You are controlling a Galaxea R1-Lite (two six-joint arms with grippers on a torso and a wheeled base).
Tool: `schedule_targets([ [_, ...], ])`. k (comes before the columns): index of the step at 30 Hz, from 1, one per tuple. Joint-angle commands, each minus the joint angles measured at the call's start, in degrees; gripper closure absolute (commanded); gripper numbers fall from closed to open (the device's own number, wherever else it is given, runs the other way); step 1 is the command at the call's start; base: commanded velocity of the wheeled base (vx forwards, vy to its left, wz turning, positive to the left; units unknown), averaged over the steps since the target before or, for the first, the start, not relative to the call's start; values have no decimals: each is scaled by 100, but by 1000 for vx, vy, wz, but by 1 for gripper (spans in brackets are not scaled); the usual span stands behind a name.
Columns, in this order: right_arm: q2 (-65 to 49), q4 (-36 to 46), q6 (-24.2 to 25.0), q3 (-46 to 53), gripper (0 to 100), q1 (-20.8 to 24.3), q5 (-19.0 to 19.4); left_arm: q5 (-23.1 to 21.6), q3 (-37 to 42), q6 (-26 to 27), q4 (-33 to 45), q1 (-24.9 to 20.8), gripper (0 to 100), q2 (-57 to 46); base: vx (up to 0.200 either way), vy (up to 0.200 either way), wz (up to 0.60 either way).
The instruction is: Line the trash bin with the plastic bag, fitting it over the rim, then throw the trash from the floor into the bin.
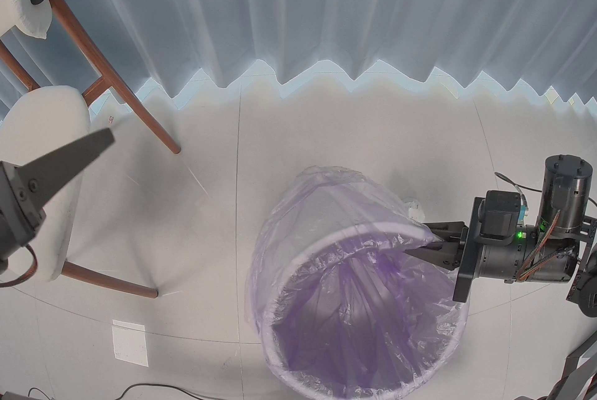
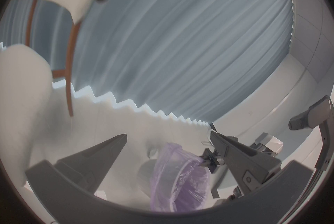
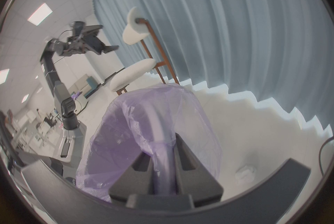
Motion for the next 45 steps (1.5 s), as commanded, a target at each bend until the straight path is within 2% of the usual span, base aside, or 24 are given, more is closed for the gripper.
schedule_targets([
  [1,269,-251,-205,-5,100,0,194,-249,108,-278,-82,-47,0,974,0,0,0],
  [7,304,-374,-3,-13,100,-27,308,-381,204,-735,-531,-12,0,1817,0,0,0],
  [13,330,-374,436,4,100,-44,317,-416,1039,-999,-1796,-30,0,2318,0,0,0],
  [17,453,-559,797,-40,100,-62,317,-943,1997,-1051,-3282,-21,0,2758,0,0,0],
  [19,497,-673,867,-31,100,-62,317,-1154,2199,-1086,-3554,-3,0,2846,0,0,0],
  [20,603,-910,1008,-13,100,-62,308,-1506,2525,-1192,-3958,67,0,2986,0,0,0],
  [23,717,-1200,1157,4,100,-53,308,-1937,2832,-1368,-4354,146,0,3144,0,0,0],
  [31,778,-1271,1201,57,100,-53,308,-2033,2788,-1807,-4626,155,0,3285,0,0,0],
  [39,743,-1280,1201,57,100,-44,308,-2033,2771,-1816,-4741,225,0,3522,0,0,0],
  [45,726,-1280,1210,48,100,-44,308,-2016,2744,-1816,-5321,225,0,4173,0,0,0],
])
